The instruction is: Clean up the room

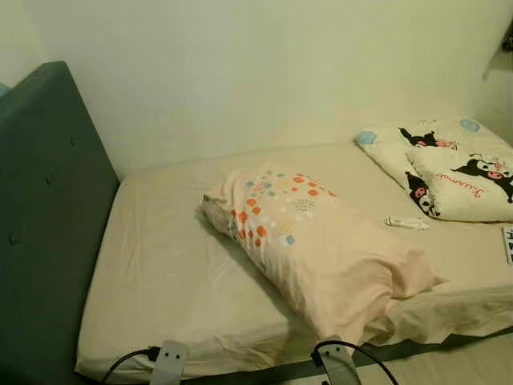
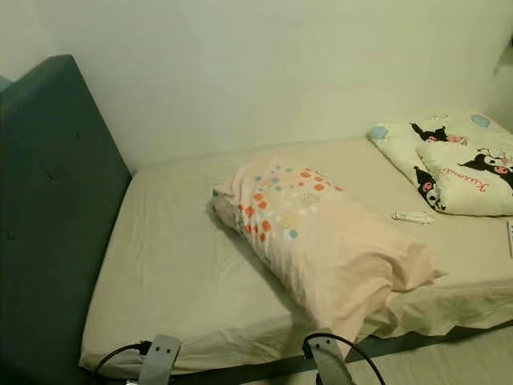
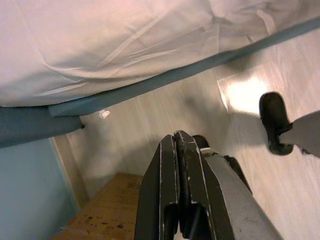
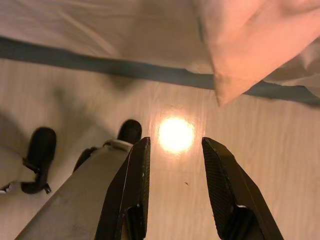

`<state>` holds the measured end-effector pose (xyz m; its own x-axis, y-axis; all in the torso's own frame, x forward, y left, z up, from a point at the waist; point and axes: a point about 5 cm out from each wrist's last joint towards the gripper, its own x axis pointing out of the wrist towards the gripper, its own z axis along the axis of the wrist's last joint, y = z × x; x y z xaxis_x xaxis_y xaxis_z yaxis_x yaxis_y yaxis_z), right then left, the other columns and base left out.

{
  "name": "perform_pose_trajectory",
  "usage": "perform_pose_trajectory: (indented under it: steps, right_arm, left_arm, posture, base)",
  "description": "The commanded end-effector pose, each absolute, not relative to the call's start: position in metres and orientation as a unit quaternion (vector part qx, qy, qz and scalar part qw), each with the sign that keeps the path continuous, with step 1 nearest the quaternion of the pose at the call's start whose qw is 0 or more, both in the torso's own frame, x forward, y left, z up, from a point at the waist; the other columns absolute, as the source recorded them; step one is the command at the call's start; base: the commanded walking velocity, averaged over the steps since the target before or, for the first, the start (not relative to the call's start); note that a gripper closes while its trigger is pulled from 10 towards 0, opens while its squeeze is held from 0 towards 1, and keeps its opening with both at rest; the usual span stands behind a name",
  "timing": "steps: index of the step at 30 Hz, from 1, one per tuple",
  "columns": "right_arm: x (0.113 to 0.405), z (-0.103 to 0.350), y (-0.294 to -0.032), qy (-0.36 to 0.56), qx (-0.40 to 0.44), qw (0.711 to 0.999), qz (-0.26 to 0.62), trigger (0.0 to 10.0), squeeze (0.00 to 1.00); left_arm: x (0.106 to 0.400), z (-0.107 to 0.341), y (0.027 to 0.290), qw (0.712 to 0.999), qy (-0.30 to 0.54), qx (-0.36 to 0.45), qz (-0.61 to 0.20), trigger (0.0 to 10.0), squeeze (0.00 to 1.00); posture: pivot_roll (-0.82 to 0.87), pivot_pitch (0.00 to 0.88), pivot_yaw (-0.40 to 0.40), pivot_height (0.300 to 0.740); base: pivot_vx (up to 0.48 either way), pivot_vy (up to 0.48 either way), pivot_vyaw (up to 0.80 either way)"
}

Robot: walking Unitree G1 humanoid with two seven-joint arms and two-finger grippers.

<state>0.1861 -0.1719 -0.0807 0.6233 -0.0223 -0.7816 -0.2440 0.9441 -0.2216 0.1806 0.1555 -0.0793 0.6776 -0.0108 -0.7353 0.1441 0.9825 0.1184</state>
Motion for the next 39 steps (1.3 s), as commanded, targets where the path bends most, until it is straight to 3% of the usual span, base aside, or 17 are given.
perform_pose_trajectory:
  steps: [1,11,24,39]
  right_arm:
    - [0.180,-0.084,-0.169,0.436,-0.143,0.885,0.073,10.0,0.00]
    - [0.177,-0.087,-0.171,0.452,-0.156,0.875,0.077,10.0,0.00]
    - [0.177,-0.088,-0.165,0.450,-0.177,0.869,0.104,10.0,0.00]
    - [0.159,-0.096,-0.165,0.471,-0.175,0.858,0.109,10.0,0.00]
  left_arm:
    - [0.164,-0.088,0.152,0.898,0.428,0.086,-0.062,10.0,0.00]
    - [0.165,-0.089,0.147,0.901,0.424,0.074,-0.052,10.0,0.00]
    - [0.171,-0.088,0.146,0.901,0.419,0.088,-0.064,10.0,0.00]
    - [0.154,-0.094,0.141,0.895,0.431,0.090,-0.073,10.0,0.00]
  posture:
    - [-0.06,0.000,-0.004,0.727]
    - [-0.03,0.000,-0.031,0.727]
    - [-0.05,0.000,-0.006,0.727]
    - [-0.04,0.000,0.000,0.727]
  base:
    - [0.000,0.000,0.00]
    - [0.000,0.000,0.00]
    - [0.000,0.000,0.00]
    - [0.000,0.000,0.00]
